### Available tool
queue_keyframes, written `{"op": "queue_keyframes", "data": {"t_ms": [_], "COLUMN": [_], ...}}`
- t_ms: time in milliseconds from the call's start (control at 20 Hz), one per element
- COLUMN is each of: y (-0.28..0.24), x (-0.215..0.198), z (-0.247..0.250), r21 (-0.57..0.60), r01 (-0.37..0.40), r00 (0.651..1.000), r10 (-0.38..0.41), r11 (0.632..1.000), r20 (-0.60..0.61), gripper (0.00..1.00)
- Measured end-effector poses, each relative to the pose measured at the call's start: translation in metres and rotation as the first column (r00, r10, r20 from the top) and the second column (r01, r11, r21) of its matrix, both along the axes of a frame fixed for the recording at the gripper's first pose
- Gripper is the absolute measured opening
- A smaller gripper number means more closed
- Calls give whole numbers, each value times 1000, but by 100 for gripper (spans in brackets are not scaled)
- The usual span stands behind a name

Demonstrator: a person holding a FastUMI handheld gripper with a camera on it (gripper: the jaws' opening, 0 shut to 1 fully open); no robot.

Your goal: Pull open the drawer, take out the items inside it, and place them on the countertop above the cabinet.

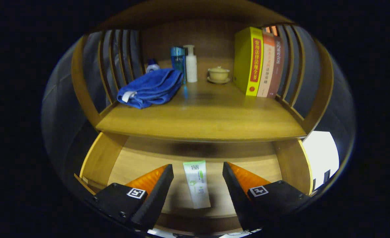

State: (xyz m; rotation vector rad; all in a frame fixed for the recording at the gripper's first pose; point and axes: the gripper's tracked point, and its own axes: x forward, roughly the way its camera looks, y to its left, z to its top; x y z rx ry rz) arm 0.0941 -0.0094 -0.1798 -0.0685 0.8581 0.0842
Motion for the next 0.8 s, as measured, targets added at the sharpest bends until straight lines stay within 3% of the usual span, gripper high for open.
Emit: {"op": "queue_keyframes", "data": {"t_ms": [200,800], "y": [3,4], "x": [0,-28], "z": [-34,-89], "r21": [5,-43], "r01": [-2,1], "r00": [989,914], "r10": [3,-18], "r11": [1000,999], "r20": [-150,-404], "gripper": [97,94]}}
